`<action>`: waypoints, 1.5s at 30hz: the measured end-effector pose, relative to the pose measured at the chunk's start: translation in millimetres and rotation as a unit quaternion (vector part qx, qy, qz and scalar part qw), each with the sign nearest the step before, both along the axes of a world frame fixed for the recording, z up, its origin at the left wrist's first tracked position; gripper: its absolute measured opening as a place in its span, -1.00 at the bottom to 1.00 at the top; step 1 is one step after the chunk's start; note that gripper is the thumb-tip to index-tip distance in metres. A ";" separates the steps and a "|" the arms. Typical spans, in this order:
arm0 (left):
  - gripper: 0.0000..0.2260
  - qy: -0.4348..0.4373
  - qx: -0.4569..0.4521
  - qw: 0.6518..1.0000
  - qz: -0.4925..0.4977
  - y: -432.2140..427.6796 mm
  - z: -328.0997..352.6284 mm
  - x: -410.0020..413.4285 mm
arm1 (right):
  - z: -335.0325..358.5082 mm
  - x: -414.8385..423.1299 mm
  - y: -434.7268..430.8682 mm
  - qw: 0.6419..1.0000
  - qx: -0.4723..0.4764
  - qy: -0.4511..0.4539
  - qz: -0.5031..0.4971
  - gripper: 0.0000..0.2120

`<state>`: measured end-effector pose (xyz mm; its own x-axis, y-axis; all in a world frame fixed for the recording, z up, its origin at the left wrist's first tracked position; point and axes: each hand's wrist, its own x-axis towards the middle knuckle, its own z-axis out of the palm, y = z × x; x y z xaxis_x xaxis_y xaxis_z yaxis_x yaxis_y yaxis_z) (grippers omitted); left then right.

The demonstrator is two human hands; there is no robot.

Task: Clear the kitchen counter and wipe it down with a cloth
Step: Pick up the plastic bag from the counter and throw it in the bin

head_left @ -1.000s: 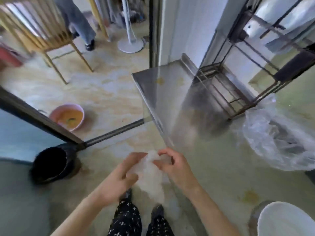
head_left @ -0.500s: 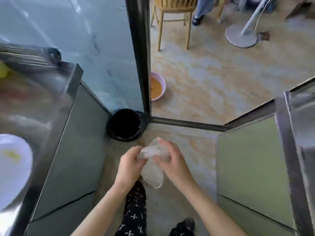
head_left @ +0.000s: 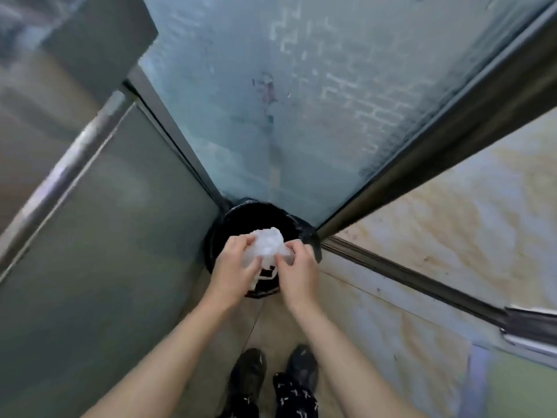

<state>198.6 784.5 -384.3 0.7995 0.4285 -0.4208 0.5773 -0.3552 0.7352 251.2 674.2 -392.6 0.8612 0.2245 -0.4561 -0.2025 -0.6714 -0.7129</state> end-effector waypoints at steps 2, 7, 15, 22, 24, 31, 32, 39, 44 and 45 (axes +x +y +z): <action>-0.28 0.050 0.015 0.998 -0.042 16.4 -45.7 7.7 | -42.8 10.3 6.5 0.998 0.001 0.037 0.051 -0.59; -0.35 0.182 0.044 0.980 -0.065 35.7 -76.1 -15.8 | -70.2 13.5 -13.7 0.988 -0.059 0.090 0.115 -0.50; -0.80 0.103 -0.005 0.993 -0.061 -23.9 107.5 -89.4 | 115.1 -47.8 -112.0 0.984 -0.080 0.134 0.087 -0.68; -0.82 0.073 -0.062 0.960 -0.261 -119.9 260.6 -105.2 | 282.4 -136.0 -216.8 0.990 -0.050 0.116 -0.065 -0.73; -0.83 0.061 -0.069 0.948 -0.304 -149.9 285.3 -98.1 | 310.4 -159.2 -243.0 0.984 -0.037 0.099 -0.147 -0.74; -0.82 0.027 -0.069 0.842 -0.534 -270.5 342.9 -90.1 | 363.0 -257.9 -337.5 0.908 0.006 0.004 -0.418 -0.83; -0.82 0.020 -0.065 0.824 -0.562 -290.3 349.8 -90.4 | 369.4 -271.5 -349.9 0.891 0.015 -0.005 -0.454 -0.83; -0.82 -0.034 -0.048 0.725 -0.686 -440.4 387.5 -118.3 | 384.1 -353.6 -435.7 0.785 0.053 -0.034 -0.616 -0.84; -0.82 -0.035 -0.033 0.652 -0.757 -549.9 395.3 -150.4 | 382.7 -401.0 -523.4 0.732 0.061 -0.033 -0.678 -0.86; -0.82 -0.035 -0.036 0.639 -0.768 -573.4 394.6 -155.3 | 380.8 -410.9 -545.7 0.718 0.050 -0.040 -0.694 -0.86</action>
